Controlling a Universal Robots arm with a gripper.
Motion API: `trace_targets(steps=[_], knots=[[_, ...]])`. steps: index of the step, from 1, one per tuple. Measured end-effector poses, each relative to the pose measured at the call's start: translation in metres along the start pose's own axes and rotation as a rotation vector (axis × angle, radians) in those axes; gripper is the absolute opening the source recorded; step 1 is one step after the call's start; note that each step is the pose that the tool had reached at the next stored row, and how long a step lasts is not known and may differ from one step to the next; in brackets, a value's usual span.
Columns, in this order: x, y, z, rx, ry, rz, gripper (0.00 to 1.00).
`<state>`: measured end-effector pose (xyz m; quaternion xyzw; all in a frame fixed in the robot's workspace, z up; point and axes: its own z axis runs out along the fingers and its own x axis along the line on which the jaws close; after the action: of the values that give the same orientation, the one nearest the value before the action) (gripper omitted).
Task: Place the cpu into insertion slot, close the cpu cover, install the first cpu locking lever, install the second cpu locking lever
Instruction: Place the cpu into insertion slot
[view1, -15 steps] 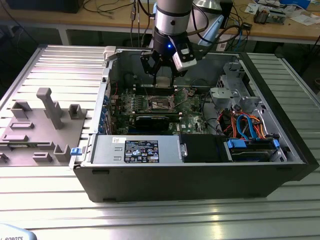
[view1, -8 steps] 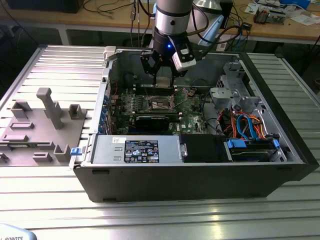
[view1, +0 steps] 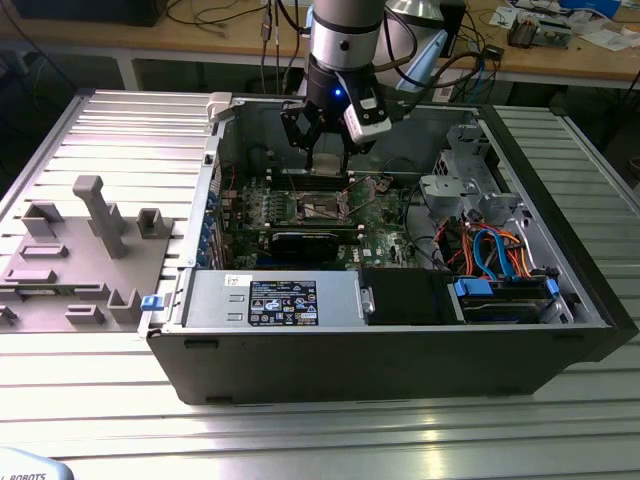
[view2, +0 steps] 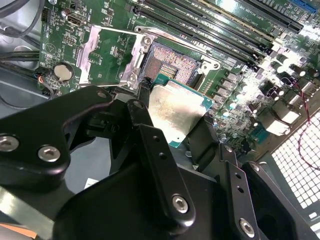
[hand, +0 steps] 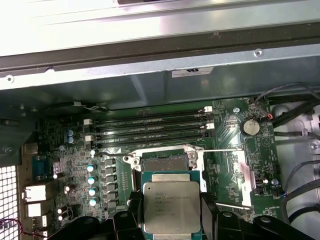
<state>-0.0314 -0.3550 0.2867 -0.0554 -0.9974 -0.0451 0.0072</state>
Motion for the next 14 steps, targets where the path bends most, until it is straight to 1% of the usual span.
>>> trace_targets(steps=[14], knots=[[0.0,0.0,0.0004,-0.0005,-0.0025,0.028,0.55]])
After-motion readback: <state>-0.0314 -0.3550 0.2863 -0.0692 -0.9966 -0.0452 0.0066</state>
